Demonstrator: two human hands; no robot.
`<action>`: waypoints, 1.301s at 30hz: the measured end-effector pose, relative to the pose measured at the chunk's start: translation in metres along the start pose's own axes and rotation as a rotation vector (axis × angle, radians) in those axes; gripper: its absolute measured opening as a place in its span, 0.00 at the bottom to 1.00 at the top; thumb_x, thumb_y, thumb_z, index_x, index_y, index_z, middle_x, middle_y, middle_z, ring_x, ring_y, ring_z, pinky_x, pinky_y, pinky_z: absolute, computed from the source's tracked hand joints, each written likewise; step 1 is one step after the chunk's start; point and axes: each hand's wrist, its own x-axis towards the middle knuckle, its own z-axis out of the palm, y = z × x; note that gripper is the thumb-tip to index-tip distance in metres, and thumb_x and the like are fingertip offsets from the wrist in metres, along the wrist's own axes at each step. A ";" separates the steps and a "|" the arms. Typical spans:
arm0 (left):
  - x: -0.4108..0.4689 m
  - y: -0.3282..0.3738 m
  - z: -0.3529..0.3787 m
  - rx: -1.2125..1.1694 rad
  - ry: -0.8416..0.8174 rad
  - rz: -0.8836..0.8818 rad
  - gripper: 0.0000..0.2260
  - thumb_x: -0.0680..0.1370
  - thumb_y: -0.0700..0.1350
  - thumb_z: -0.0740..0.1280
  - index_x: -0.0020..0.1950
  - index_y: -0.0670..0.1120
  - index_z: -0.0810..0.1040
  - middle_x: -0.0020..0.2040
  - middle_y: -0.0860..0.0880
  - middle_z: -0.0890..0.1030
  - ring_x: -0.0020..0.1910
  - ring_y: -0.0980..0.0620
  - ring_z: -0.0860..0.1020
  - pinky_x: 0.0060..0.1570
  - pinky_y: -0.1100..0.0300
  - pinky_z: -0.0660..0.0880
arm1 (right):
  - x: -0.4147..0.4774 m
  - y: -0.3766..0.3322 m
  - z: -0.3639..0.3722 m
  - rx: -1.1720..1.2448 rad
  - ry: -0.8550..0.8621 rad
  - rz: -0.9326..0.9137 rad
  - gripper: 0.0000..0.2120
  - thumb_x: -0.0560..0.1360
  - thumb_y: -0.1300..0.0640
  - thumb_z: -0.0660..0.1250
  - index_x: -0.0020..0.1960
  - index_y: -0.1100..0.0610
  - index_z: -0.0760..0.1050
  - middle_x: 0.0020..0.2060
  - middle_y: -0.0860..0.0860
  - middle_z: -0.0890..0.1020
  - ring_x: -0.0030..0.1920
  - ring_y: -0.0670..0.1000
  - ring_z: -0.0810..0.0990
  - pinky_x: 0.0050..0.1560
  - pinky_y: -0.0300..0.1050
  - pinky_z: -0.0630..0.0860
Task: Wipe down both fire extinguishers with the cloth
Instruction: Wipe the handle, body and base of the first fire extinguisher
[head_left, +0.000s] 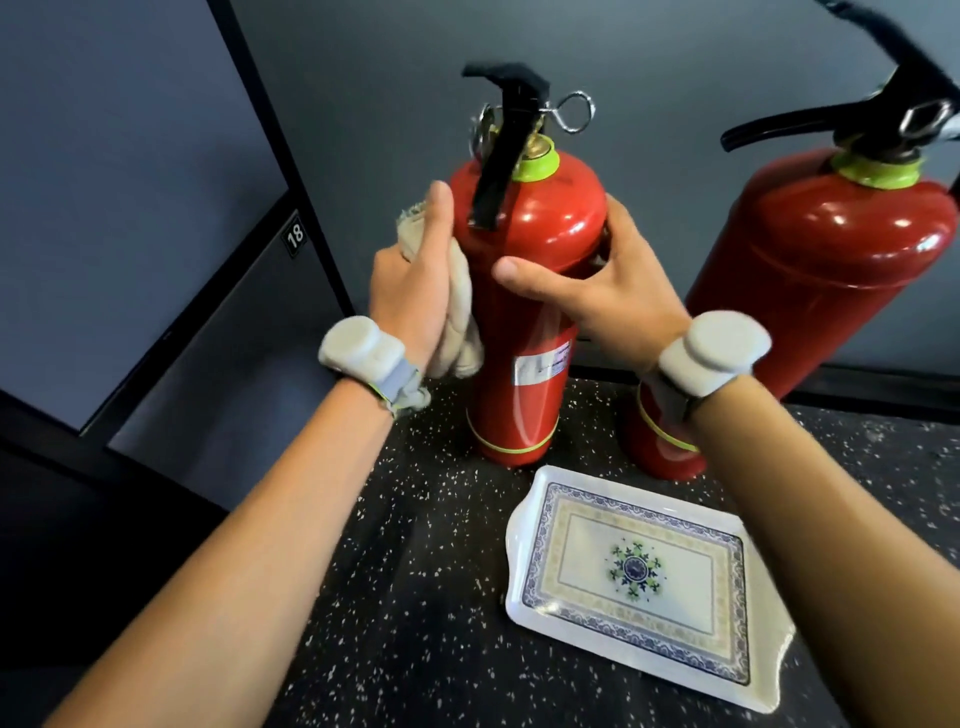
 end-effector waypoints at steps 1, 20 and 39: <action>-0.008 0.001 0.007 -0.026 0.041 -0.018 0.28 0.78 0.69 0.61 0.30 0.49 0.74 0.27 0.54 0.80 0.30 0.61 0.80 0.41 0.65 0.75 | 0.004 0.000 -0.011 0.007 -0.059 0.003 0.46 0.64 0.47 0.85 0.77 0.51 0.67 0.61 0.44 0.84 0.59 0.39 0.84 0.62 0.37 0.79; 0.010 -0.003 0.004 0.016 -0.123 0.138 0.40 0.78 0.72 0.54 0.28 0.37 0.72 0.22 0.40 0.76 0.28 0.46 0.81 0.52 0.44 0.81 | -0.005 0.000 -0.006 0.049 -0.009 -0.031 0.43 0.65 0.47 0.85 0.74 0.49 0.68 0.60 0.43 0.84 0.58 0.37 0.84 0.63 0.38 0.79; 0.001 0.004 -0.008 0.021 -0.114 0.099 0.42 0.78 0.73 0.55 0.32 0.33 0.74 0.27 0.34 0.76 0.31 0.46 0.82 0.47 0.55 0.80 | -0.010 -0.002 0.013 0.113 0.094 0.025 0.38 0.63 0.39 0.84 0.68 0.46 0.75 0.57 0.42 0.86 0.57 0.40 0.85 0.63 0.44 0.79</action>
